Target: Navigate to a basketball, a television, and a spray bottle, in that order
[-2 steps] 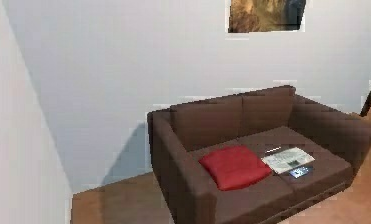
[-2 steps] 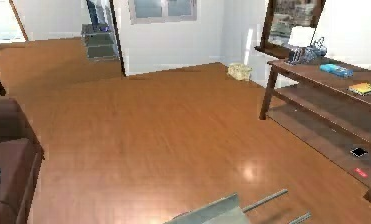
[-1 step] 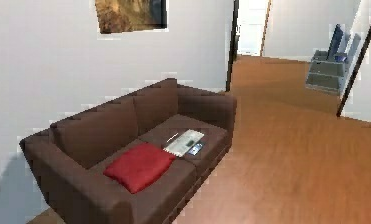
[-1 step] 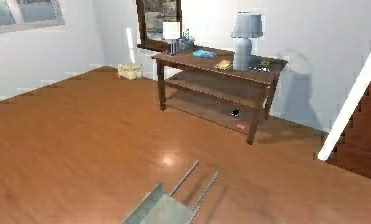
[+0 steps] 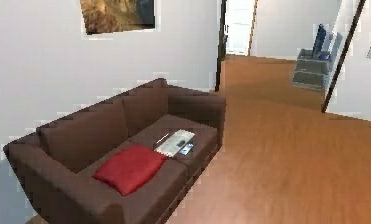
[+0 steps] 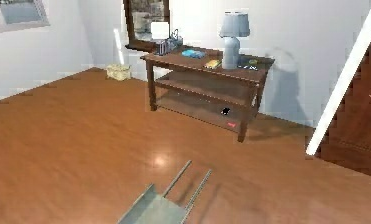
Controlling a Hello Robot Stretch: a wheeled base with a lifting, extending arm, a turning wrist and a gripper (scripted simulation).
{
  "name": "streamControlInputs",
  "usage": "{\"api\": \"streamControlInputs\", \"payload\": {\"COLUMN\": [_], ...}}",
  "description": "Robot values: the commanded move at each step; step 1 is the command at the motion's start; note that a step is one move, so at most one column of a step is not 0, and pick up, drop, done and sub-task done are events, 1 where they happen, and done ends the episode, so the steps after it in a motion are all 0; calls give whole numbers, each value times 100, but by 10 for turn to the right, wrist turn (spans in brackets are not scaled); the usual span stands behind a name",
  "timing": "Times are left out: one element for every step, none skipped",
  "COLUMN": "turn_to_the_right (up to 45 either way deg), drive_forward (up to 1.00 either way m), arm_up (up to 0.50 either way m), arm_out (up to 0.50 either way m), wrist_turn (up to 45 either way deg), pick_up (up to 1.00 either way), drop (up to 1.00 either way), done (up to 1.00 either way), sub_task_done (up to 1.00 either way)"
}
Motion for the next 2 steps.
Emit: {"api": "streamControlInputs", "payload": {"turn_to_the_right": [0, 300], "drive_forward": [30, 0], "arm_up": [0, 0], "arm_out": [0, 0], "wrist_turn": [0, 0], "pick_up": [0, 0], "drop": [0, 0], "done": [0, 0], "sub_task_done": [0, 0]}}
